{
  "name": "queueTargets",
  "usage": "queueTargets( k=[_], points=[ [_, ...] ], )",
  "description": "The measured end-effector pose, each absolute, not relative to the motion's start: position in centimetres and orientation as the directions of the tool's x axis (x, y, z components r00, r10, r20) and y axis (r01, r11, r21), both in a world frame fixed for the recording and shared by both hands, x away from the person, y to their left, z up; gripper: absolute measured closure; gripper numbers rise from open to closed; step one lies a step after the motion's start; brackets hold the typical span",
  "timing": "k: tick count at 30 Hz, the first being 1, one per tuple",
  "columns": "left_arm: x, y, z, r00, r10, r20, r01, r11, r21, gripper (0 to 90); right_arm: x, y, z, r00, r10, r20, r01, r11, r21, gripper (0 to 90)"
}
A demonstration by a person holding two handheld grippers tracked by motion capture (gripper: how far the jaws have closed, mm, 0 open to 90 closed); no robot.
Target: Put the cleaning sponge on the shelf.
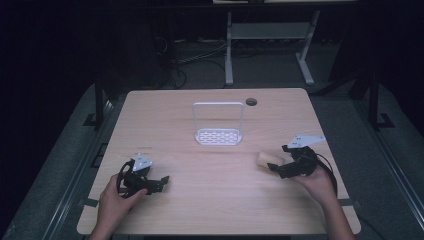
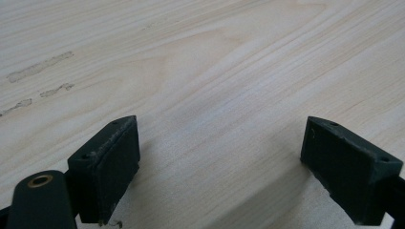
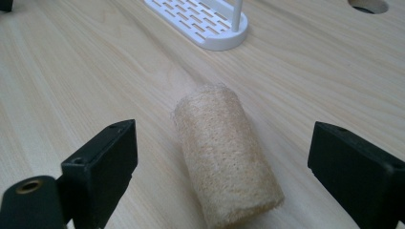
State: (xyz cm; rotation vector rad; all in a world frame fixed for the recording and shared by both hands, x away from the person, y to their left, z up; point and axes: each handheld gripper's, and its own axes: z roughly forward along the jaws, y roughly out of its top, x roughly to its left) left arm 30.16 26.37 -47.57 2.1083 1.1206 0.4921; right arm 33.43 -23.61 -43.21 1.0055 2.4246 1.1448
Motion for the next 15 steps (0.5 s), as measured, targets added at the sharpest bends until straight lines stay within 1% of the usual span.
queueTargets(
  k=[9, 15],
  points=[
    [30.2, 26.4, -47.6, 0.556, 0.831, 0.01, 0.57, -0.39, 0.723, 12.6, 34.9, -23.0, -43.8, -0.748, 0.66, 0.068, 0.477, 0.464, 0.746, 9.4],
    [30.2, 26.4, -47.6, 0.556, 0.831, 0.01, 0.57, -0.39, 0.723, 12.6, 35.2, -22.7, -44.5, -0.763, 0.642, 0.077, 0.478, 0.48, 0.736, 9.5]
  ],
)
